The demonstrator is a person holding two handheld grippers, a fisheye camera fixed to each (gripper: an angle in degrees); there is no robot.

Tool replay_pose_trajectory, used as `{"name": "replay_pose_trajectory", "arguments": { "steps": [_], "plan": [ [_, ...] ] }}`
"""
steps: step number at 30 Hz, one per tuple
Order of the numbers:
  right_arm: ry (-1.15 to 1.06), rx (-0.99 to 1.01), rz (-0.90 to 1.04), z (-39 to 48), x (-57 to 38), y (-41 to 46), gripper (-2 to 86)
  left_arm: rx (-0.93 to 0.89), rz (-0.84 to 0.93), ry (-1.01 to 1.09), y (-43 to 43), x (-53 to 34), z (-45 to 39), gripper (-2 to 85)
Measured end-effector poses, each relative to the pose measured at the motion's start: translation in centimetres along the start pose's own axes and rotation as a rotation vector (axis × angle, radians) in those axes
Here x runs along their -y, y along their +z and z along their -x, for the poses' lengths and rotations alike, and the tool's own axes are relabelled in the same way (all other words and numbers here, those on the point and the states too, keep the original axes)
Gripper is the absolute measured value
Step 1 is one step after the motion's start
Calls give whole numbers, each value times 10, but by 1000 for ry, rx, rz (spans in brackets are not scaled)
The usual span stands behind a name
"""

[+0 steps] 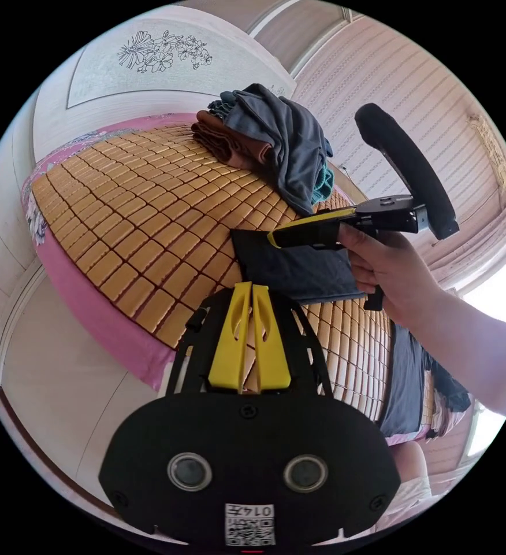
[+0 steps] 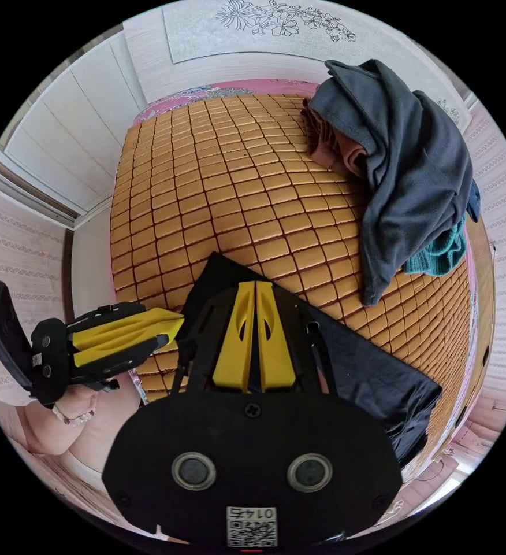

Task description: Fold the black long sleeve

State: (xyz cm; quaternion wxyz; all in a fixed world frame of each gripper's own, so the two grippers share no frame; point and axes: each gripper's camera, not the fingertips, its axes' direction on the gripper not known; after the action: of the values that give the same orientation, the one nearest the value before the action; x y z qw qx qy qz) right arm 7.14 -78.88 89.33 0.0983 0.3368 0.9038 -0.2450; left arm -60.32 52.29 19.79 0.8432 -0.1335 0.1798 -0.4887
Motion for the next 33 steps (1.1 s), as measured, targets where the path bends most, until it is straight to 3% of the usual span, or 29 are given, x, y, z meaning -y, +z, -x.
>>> {"name": "replay_pose_trajectory", "arguments": {
  "steps": [5,10,12,16,21,24,33],
  "plan": [
    [61,68,-23,-17,-29,-12,-5,27,-32,-38,26,-16,-16,-10],
    [181,245,-210,-50,-100,-65,-5,73,-184,-106,27,-45,-32,-10],
    [238,242,-305,-68,-170,-100,-2,73,-261,-93,23,-59,-44,-10],
    [395,92,-292,-95,-308,-130,2,-9,-319,70,29,-93,-99,-10],
    [823,-41,-78,-134,-548,-145,7,-191,-264,364,49,-138,-208,-9],
    [1003,-91,-11,-145,-660,-160,11,-312,-135,547,83,-169,-289,-8],
    [1091,-263,-53,-234,-814,-193,53,-537,243,1024,230,-298,-556,36]
  ]
}}
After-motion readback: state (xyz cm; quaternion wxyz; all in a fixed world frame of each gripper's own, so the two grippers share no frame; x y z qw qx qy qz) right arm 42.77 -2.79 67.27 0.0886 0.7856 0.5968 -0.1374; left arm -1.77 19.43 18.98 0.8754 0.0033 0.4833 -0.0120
